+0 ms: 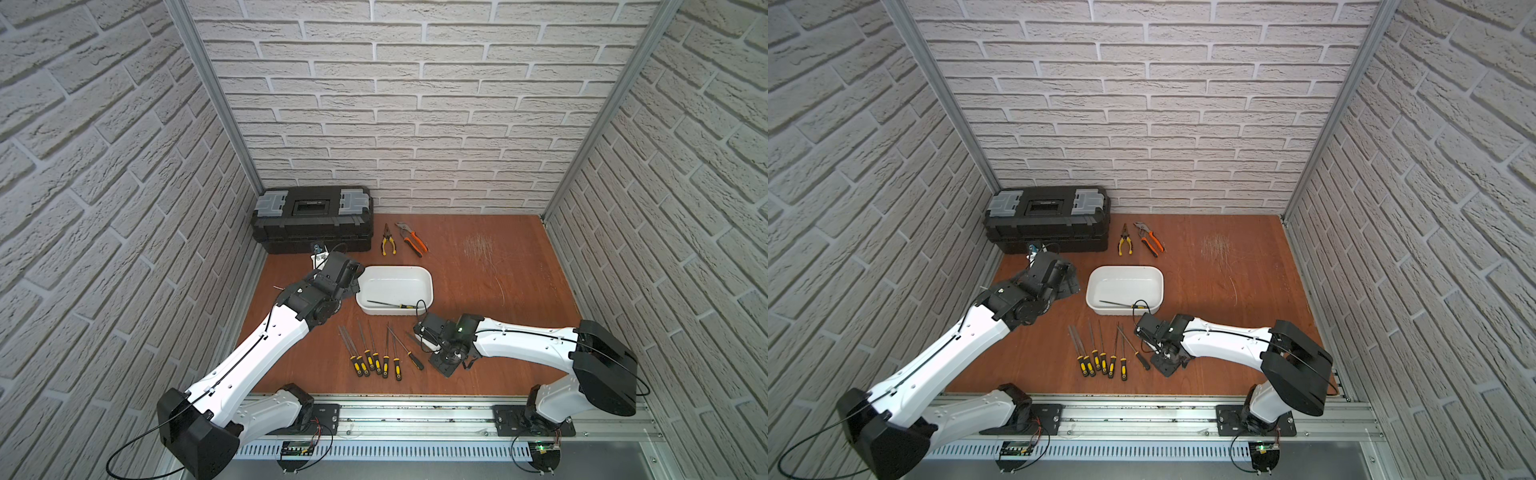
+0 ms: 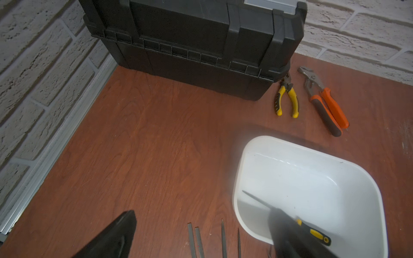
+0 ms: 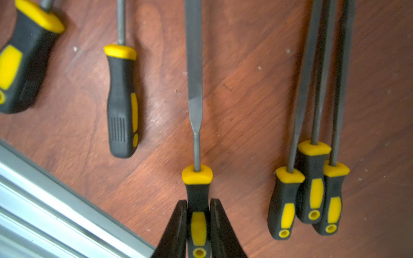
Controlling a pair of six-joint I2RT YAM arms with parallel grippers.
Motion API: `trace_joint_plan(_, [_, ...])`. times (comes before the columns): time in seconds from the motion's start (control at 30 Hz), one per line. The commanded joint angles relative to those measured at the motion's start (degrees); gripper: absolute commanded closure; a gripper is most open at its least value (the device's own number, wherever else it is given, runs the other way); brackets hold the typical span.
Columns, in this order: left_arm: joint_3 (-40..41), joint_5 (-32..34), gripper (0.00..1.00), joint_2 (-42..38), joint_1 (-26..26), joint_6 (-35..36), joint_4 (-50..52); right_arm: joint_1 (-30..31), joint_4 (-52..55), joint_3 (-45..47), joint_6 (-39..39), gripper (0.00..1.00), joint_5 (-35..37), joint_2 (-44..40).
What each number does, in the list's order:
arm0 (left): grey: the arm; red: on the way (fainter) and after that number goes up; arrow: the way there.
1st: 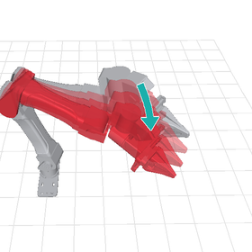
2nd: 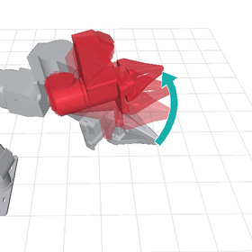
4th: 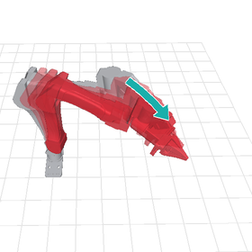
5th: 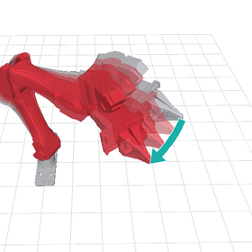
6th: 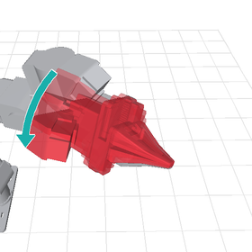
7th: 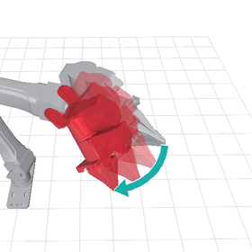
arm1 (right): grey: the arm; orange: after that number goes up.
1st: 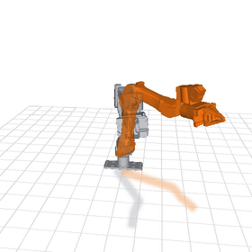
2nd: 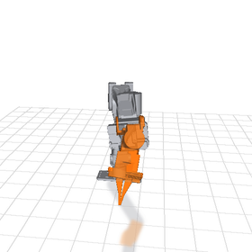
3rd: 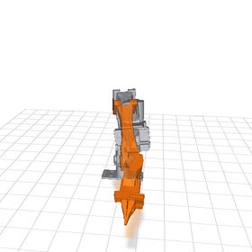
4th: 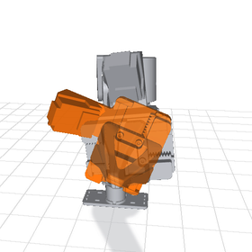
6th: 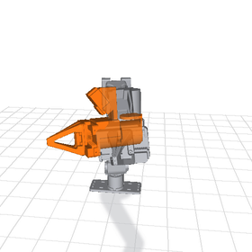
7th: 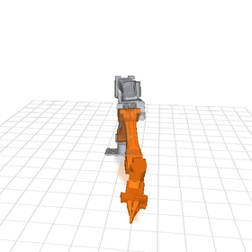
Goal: Put the file tool into the storage box
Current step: Pick up the file tool from the center of the board, then place the file tool in the storage box.
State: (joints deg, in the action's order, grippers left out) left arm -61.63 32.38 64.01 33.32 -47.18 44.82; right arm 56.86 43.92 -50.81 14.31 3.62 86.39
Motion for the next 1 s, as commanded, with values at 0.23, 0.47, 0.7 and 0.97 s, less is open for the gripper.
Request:
trace_joint_plan(0.23, [-1.57,2.23,0.02,-1.05,-0.61,0.68,-1.47,2.56,4.54,-4.34,-3.25,0.89,0.79,-11.91])
trace_joint_plan(0.47, [-1.55,-1.50,0.02,-0.68,-2.25,1.99,-4.55,1.96,7.02,-11.59,-9.14,0.91,5.36,-15.91])
trace_joint_plan(0.7, [-3.30,-8.46,0.02,0.47,-5.74,4.71,-7.50,-2.99,10.31,-22.10,-21.68,0.92,1.70,-9.10])
trace_joint_plan(0.97, [-2.91,-16.26,0.02,0.68,-9.95,5.33,-9.14,-10.48,10.13,-31.76,-35.21,0.95,-1.10,1.81])
